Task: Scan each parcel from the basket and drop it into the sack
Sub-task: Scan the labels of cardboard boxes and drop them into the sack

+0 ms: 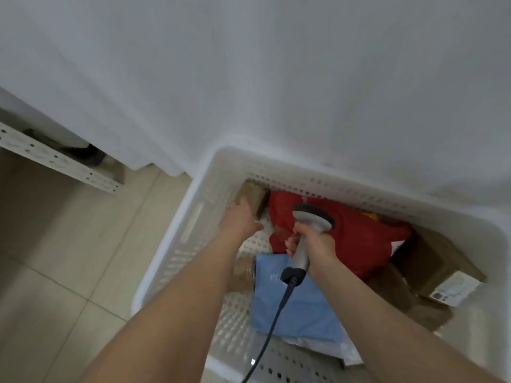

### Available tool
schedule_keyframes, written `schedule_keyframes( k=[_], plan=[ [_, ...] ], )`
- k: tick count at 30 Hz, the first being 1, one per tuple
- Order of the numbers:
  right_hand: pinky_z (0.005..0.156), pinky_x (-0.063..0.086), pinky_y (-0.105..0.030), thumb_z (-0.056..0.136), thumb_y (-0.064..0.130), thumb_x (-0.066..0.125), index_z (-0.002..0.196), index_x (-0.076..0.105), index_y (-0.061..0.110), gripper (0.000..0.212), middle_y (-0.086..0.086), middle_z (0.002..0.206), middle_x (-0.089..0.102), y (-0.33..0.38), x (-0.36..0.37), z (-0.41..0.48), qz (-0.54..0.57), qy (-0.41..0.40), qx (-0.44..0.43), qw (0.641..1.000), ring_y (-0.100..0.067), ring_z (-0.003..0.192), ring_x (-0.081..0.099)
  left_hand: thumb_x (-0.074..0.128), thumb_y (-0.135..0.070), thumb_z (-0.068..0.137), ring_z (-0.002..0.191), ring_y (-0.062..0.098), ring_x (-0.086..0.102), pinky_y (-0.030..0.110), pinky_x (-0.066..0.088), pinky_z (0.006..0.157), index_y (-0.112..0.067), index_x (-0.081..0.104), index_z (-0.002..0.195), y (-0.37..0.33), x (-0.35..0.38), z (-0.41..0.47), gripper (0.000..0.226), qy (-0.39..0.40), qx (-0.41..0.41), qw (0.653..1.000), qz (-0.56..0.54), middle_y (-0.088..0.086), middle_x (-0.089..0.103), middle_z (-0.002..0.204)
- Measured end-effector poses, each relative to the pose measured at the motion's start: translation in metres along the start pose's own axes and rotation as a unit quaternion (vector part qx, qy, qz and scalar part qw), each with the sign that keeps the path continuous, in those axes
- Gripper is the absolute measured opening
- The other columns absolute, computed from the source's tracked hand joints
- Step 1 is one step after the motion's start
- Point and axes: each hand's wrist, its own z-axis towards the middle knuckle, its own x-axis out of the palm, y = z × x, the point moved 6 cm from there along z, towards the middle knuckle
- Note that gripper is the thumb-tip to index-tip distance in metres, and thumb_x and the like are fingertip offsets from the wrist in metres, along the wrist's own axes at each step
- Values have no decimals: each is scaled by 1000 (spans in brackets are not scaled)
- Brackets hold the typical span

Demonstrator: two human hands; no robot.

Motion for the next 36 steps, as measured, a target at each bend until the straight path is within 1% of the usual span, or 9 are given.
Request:
schedule_keyframes(
  k=[6, 14, 16, 19, 23, 27, 31, 34, 36],
  plan=[
    [49, 51, -29, 89, 11, 68, 71, 61, -1, 23, -8, 46, 58, -23, 11, 76, -7, 11, 4, 1000, -18, 42, 54, 74, -46, 77, 137, 37, 26, 43, 30, 110, -5, 0, 151, 6, 34, 83, 112, -54, -10, 998, -28, 25, 19, 151],
    [69, 57, -40, 85, 18, 72, 81, 68, -1, 20, -10, 62, 65, -33, 11, 104, -55, 22, -22, 998, -21, 54, 61, 74, -39, 78, 136, 38, 27, 40, 29, 109, 2, -4, 149, 11, 58, 103, 114, -86, -82, 992, -48, 26, 21, 148],
    [61, 56, -35, 86, 15, 71, 79, 66, -1, 19, -10, 58, 63, -31, 7, 93, -47, 23, -16, 999, -20, 50, 59, 74, -47, 75, 136, 36, 30, 40, 32, 110, 3, 3, 150, 20, 67, 91, 114, -28, -116, 987, -109, 26, 25, 149],
    [50, 50, -28, 89, 10, 68, 78, 63, -2, 17, -8, 51, 59, -29, 1, 64, 4, 24, 9, 1000, -17, 45, 55, 68, -62, 49, 118, 34, 52, 42, 52, 92, -1, 42, 137, 45, 70, 68, 110, 15, -170, 954, -245, 20, 52, 131],
    [47, 50, -26, 90, 10, 67, 88, 63, 2, 9, -5, 53, 59, -25, -4, 13, 77, 14, 31, 996, -14, 48, 56, 65, -37, 70, 86, 23, 58, 33, 50, 74, -10, 59, 86, 54, 25, 4, 32, -10, -192, 878, -438, 8, 60, 93],
    [50, 49, -28, 90, 10, 67, 89, 65, 3, 8, -4, 53, 59, -10, 6, -49, 83, 29, 32, 996, -14, 48, 54, 59, -14, 82, 79, 15, 55, 34, 53, 88, -10, 58, 84, 42, -22, -56, 5, 44, -179, 807, -561, 4, 55, 84],
    [54, 52, -27, 87, 9, 70, 88, 65, 2, 9, -9, 65, 64, 12, 12, -118, 101, 23, 20, 994, -16, 54, 58, 56, 9, 77, 74, 17, 56, 32, 54, 76, -12, 48, 99, 22, -82, -120, 32, 32, -120, 801, -586, 7, 55, 86],
    [66, 57, -35, 83, 14, 76, 100, 65, -1, 25, -13, 84, 68, 37, 6, -168, 128, -12, 12, 992, -23, 69, 65, 54, 19, 73, 92, 25, 58, 43, 54, 84, -20, 31, 128, 10, -126, -170, 71, 13, -68, 811, -582, 7, 54, 103],
    [81, 57, -44, 79, 18, 80, 110, 61, -1, 41, -16, 98, 67, 61, 3, -203, 159, -34, 1, 987, -31, 88, 67, 53, 16, 79, 101, 32, 59, 46, 54, 86, -18, 36, 120, 5, -156, -202, 56, -13, -53, 818, -572, 10, 51, 112]
  ],
)
